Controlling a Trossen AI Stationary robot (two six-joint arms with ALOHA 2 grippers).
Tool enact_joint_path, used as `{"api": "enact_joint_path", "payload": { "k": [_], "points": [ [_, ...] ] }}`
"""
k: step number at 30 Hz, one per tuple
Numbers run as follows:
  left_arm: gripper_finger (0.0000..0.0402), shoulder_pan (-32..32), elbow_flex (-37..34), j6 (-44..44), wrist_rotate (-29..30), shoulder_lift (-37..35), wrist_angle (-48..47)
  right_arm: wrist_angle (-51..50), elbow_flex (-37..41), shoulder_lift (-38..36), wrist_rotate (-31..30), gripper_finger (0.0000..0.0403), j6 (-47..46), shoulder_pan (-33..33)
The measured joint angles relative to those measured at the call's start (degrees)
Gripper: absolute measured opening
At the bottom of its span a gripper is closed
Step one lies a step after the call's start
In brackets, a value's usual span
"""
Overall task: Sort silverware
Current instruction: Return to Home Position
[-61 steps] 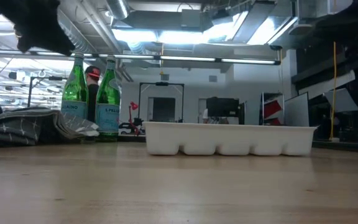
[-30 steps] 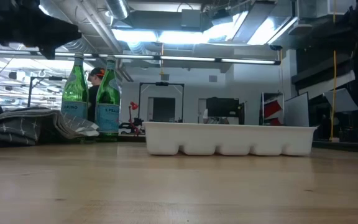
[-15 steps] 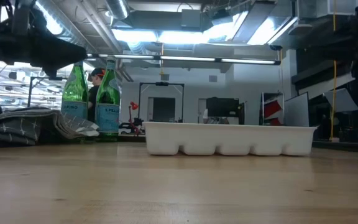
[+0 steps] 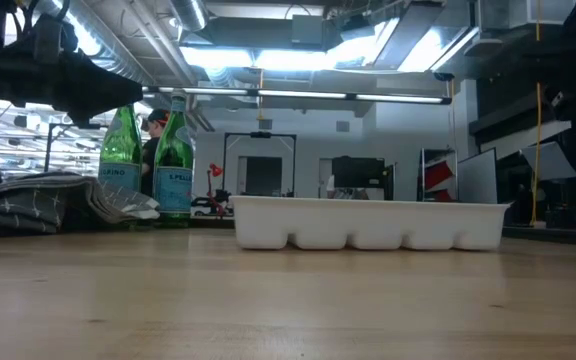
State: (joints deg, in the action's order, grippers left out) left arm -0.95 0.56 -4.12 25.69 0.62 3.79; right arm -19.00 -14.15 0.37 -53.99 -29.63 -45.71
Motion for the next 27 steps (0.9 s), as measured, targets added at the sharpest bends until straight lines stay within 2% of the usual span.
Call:
{"api": "enact_joint_path", "payload": {
  "k": [7, 15, 24, 27],
  "points": [
    [0.0104, 0.0, 0.0, 0.0, 0.0, 0.0, 0.0, 1.2, 0.1, 0.0, 10.0, 0.0111, 5.0, 0.0],
    [0.0104, 0.0, 0.0, 0.0, 0.0, 0.0, 0.0, 21.6, 5.1, 0.0, 16.5, 0.0111, 24.0, 0.0],
    [0.0104, 0.0, 0.0, 0.0, 0.0, 0.0, -0.1, 22.0, 5.4, 0.0, 16.5, 0.0111, 31.6, 0.0],
    [0.0104, 0.0, 0.0, 0.0, 0.0, 0.0, -0.1, 20.8, 5.4, 0.0, 21.6, 0.0111, 31.1, 0.0]
  ]
}}
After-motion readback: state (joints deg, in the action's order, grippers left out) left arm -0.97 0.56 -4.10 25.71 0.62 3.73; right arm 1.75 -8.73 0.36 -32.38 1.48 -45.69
